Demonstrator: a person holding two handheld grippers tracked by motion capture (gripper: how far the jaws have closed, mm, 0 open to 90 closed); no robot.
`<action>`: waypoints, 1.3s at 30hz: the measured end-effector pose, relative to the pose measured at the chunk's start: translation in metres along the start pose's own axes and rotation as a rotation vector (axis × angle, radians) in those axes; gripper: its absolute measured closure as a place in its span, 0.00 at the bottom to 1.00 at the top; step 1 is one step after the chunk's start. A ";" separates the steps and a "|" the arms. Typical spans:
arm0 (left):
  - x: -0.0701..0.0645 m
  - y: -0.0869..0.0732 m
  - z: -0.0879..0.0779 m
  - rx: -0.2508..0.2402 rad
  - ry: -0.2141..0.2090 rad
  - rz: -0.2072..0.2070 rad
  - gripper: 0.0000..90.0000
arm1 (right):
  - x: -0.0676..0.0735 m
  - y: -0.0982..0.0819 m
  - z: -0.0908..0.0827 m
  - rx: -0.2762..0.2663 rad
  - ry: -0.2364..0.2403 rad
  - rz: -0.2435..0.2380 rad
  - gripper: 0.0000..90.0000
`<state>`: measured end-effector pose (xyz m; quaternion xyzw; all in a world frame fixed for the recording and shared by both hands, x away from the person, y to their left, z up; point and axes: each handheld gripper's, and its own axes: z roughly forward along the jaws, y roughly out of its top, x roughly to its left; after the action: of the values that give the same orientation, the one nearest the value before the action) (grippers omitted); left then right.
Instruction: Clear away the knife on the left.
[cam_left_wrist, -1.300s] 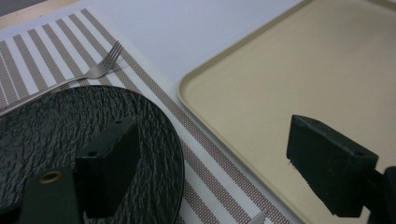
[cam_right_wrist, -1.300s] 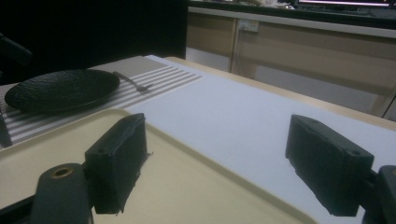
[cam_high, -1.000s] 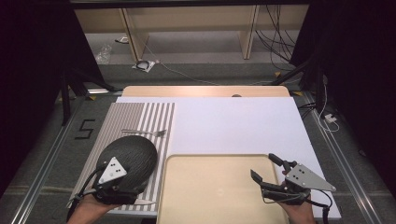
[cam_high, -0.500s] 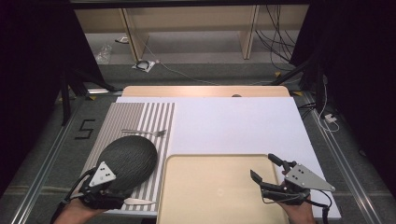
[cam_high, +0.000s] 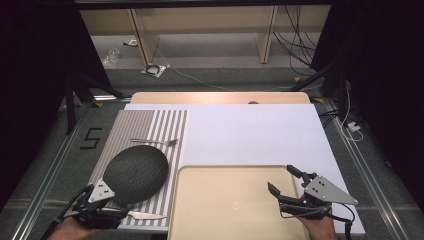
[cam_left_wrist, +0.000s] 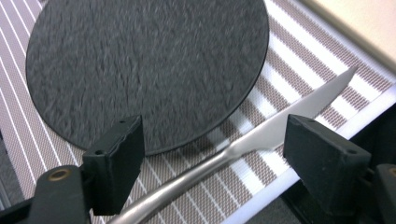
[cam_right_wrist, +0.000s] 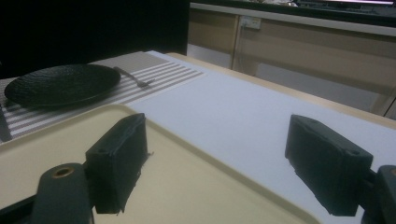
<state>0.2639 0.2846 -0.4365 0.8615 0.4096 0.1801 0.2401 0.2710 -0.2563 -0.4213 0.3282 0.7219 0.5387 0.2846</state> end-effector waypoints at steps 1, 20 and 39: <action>0.000 -0.003 0.001 0.019 -0.005 0.000 0.23 | 0.000 0.000 0.000 -0.001 0.000 0.000 0.24; 0.017 -0.007 0.021 0.213 -0.024 0.019 0.27 | 0.001 0.000 0.002 0.001 0.007 0.000 0.24; 0.028 0.002 0.040 0.339 -0.104 0.054 0.37 | 0.000 0.000 0.002 0.002 0.011 0.006 0.24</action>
<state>0.3024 0.2953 -0.4655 0.9084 0.3979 0.0702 0.1072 0.2723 -0.2549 -0.4219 0.3276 0.7229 0.5407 0.2788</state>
